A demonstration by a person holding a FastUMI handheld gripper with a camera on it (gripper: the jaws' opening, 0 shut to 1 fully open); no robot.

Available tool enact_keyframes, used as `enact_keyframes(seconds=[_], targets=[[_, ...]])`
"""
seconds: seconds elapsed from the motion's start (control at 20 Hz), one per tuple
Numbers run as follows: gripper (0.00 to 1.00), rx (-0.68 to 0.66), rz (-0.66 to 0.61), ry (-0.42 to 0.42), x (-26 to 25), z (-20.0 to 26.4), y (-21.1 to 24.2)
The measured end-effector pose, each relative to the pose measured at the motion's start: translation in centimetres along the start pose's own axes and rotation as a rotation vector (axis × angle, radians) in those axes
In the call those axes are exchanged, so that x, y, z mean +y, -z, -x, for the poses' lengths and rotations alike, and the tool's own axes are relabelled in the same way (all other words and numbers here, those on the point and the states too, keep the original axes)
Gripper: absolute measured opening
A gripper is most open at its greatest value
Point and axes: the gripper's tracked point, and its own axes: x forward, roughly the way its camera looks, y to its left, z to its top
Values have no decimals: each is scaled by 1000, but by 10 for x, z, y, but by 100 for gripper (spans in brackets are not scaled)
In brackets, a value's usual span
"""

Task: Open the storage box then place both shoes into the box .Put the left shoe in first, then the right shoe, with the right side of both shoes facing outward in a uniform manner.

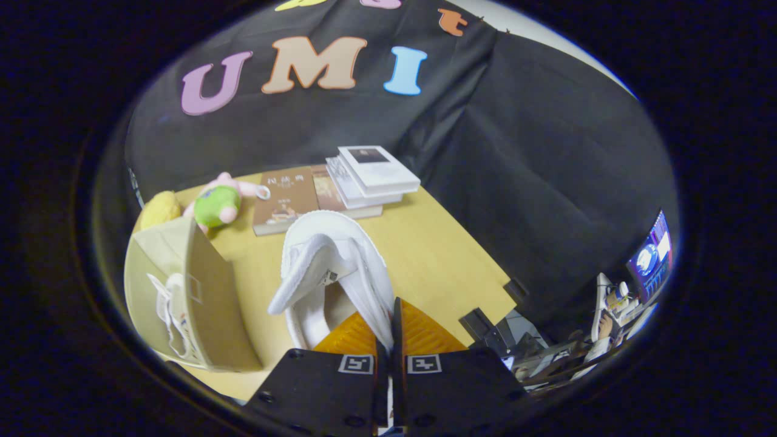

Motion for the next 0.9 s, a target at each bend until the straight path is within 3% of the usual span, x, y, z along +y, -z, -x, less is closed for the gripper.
enact_keyframes(seconds=[0.2, 0.45, 0.75, 0.9], targets=[[6, -102, -38, -182, 66, 46, -37], [6, -130, -17, -343, 158, 74, -33], [6, -4, -25, -435, 258, 49, -16], [6, 40, 8, -389, 265, 24, -2]])
